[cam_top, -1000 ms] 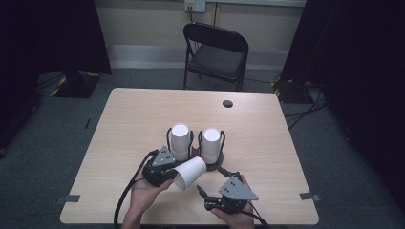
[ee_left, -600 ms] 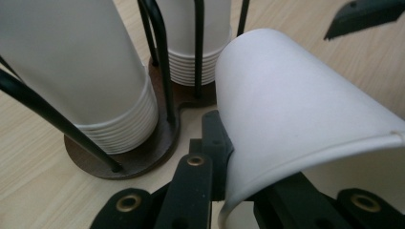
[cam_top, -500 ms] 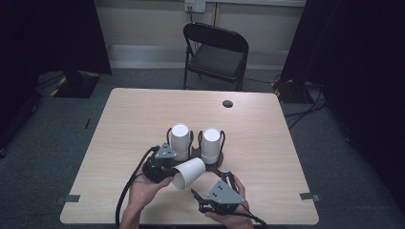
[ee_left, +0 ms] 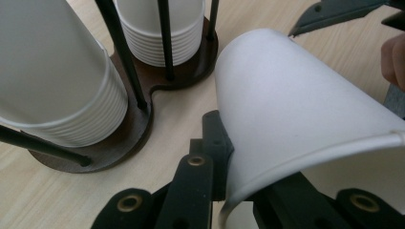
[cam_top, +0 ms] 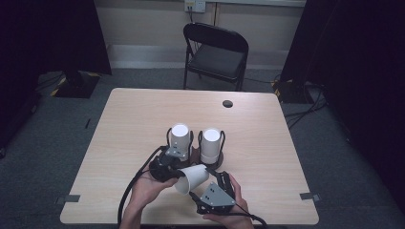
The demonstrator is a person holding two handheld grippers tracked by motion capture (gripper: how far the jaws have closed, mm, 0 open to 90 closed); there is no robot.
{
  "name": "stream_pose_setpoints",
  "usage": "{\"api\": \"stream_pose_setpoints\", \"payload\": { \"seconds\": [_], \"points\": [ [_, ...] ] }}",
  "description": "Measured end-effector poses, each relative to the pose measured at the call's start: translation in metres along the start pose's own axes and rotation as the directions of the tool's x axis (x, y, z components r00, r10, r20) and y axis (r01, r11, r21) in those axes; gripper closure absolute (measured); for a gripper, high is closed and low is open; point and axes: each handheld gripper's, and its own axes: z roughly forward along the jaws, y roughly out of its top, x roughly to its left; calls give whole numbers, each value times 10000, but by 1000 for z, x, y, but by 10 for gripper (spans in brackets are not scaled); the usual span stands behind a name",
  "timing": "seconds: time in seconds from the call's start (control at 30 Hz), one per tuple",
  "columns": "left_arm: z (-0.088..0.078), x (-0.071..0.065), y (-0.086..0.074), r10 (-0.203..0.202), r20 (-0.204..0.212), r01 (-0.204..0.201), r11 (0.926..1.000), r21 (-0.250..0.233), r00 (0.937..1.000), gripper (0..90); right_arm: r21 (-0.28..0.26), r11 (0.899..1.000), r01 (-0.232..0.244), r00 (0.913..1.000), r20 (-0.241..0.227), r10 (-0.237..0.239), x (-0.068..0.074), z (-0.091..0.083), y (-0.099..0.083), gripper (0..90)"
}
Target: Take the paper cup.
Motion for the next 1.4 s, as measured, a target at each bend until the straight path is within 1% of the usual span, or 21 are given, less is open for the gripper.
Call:
{"api": "stream_pose_setpoints", "payload": {
  "seconds": [0.13,0.23,0.3,0.33,0.4,0.43,0.47,0.5,0.67,0.73,0.77,0.83,0.87,0.9,1.03,1.1,1.17,1.2,1.27,1.3,1.4],
  "points": [
    [3,0,0,-64,180,61,9998,205,9998,875,-6,9997,227,9997,-61,-227,3,2,0,121],
    [4,1,1,94,369,-104,9996,270,9993,874,-140,9987,489,9987,-158,-491,7,5,2,86],
    [6,0,2,131,550,-152,9992,376,9984,875,-105,9987,502,9985,-212,-504,8,6,3,86],
    [7,0,2,132,655,-158,9991,387,9978,876,-190,9993,336,9985,-415,-343,8,6,3,87],
    [9,1,3,82,895,-117,9992,388,9960,877,-115,9988,467,9983,-345,-471,9,8,5,96],
    [10,0,4,78,999,-116,9992,380,9950,877,-88,9977,676,9974,-258,-678,10,10,5,106],
    [11,-1,5,144,977,-189,9988,450,9951,877,-97,9974,721,9970,-289,-723,11,11,5,104],
    [12,-2,5,42,1009,-78,9994,345,9949,877,-113,9979,631,9974,-352,-634,11,12,6,104],
    [14,-3,6,-8,1169,-32,9994,333,9931,877,-206,9977,641,9971,-397,-649,11,13,7,106],
    [16,-5,8,139,1311,-195,9989,421,9913,877,-187,9967,784,9964,-310,-790,13,14,8,113],
    [18,-6,9,189,1456,-260,9986,466,9892,881,-228,9942,1047,9942,-230,-1052,17,15,11,148],
    [21,-8,10,244,1465,-327,9980,547,9889,884,-368,9936,1066,9939,-252,-1075,19,15,12,171],
    [22,-8,10,252,1470,-344,9976,608,9888,886,-427,9922,1169,9930,-144,-1176,20,15,13,181],
    [22,-8,10,157,1429,-241,9980,578,9896,887,-516,9922,1131,9935,-91,-1137,20,15,14,182],
    [19,-7,9,205,1381,-278,9983,511,9902,890,-786,9943,720,9972,-140,-734,16,13,14,193],
    [20,-7,9,187,1269,-267,9977,619,9917,890,-765,9940,780,9968,-114,-790,17,12,15,195],
    [21,-7,9,288,1319,-377,9971,655,9908,888,-615,9948,807,9965,-174,-819,18,13,15,202],
    [21,-7,8,116,1315,-188,9984,531,9912,887,-619,9953,749,9969,-192,-762,17,13,15,205],
    [20,-6,8,186,1284,-256,9983,529,9915,887,-702,9962,522,9983,-234,-539,16,13,14,208],
    [21,-6,7,34,1247,-82,9992,386,9922,886,-684,9965,489,9985,-213,-504,16,13,13,210],
    [21,-5,5,-62,1262,39,9998,188,9920,883,-645,9973,348,9993,-110,-356,15,13,13,215]
  ]
}}
